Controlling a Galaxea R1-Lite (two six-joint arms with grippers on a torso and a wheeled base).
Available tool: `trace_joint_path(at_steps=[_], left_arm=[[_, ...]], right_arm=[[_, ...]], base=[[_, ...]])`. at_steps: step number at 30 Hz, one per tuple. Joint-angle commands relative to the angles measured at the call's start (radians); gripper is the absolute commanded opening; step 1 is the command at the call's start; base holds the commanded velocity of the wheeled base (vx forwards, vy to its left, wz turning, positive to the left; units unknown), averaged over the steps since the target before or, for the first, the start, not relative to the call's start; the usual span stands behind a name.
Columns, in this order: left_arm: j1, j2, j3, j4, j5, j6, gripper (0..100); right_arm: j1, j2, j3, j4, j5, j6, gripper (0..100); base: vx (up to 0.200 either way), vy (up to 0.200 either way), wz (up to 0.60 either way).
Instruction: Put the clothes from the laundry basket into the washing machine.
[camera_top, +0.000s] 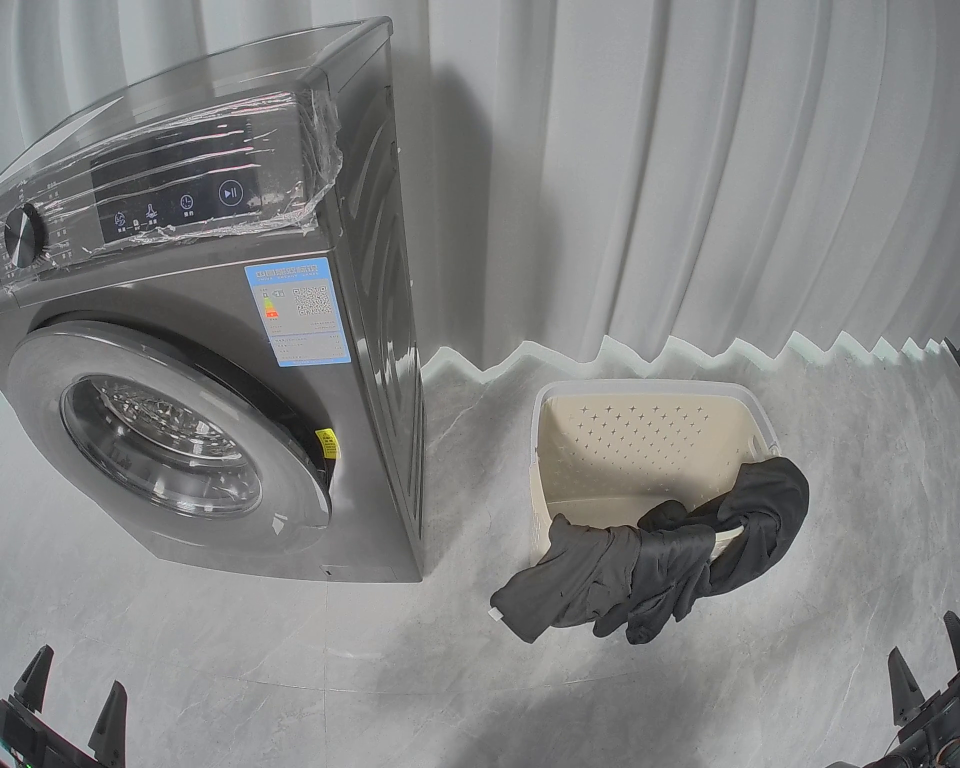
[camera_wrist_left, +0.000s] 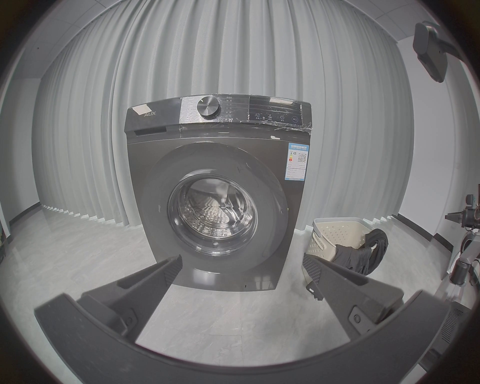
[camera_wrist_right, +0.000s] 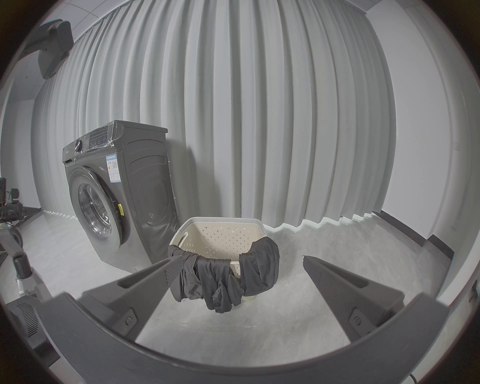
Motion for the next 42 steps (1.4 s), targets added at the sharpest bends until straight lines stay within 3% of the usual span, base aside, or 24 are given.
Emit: trace_joint_path(at_steps=[1, 7, 42], left_arm=[[0.000, -0.016, 0.018, 0.000, 0.000, 0.001, 100], [0.000, -0.016, 0.018, 0.000, 0.000, -0.001, 100], [0.000, -0.016, 0.018, 0.000, 0.000, -0.001, 100]], right_arm=[[0.001, -0.016, 0.018, -0.001, 0.000, 0.000, 100], [0.001, -0.016, 0.018, -0.001, 0.000, 0.000, 100], [0.001, -0.016, 0.018, 0.001, 0.000, 0.000, 100]], base=[[0.000, 0.000, 0.00], [0.000, 0.000, 0.00], [0.000, 0.200, 0.00]])
